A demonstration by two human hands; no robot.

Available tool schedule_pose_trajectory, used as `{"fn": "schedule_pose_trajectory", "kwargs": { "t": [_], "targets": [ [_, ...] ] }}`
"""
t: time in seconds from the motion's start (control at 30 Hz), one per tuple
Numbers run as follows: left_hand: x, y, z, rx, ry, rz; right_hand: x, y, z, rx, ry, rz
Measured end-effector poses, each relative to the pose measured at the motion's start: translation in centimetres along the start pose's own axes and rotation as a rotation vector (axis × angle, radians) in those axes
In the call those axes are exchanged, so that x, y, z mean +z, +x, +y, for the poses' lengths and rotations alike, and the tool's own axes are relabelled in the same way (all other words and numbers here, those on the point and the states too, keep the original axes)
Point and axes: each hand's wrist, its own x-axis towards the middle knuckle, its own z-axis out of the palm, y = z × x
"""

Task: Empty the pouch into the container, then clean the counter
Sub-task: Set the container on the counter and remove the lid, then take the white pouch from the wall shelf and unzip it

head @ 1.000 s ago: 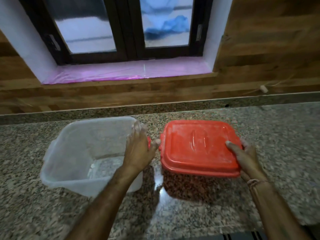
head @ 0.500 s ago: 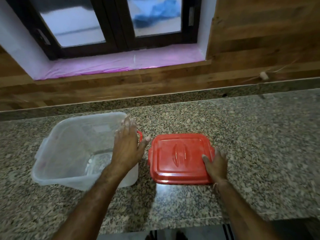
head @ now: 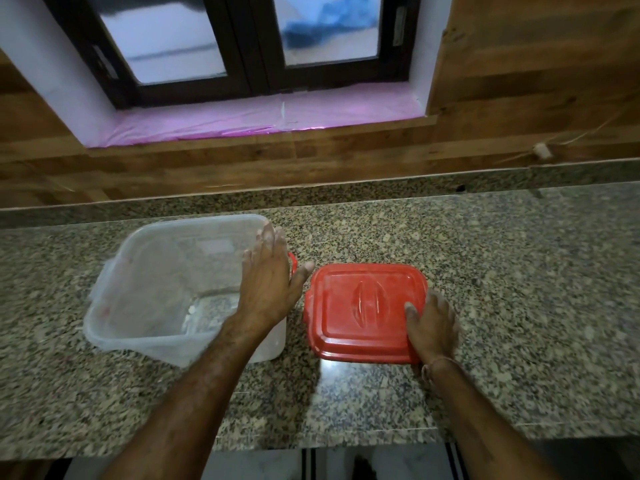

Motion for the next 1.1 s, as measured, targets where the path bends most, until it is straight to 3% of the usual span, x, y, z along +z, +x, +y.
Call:
{"fn": "schedule_pose_trajectory", "kwargs": {
  "t": [0.27, 0.47, 0.83, 1.1],
  "targets": [
    [-4.1, -0.7, -2.9, 0.008, -0.010, 0.108, -4.1, -1.3, -10.4, -0.241, 0.257, 0.062],
    [-11.2, -3.3, -11.6, -0.040, 0.015, 0.216, -5.6, -5.8, -24.2, -0.571, 0.419, 0.132],
    [-26.1, -14.5, -33.5, -0.235, 0.001, 0.445, 0.5, -21.5, -48.6, -1.036, 0.281, -0.024],
    [-37.5, -15.6, -44.8, -0.338, 0.078, 0.627, 2.9, -26.7, -65.6, -1.327, 0.263, -0.051]
  ]
}}
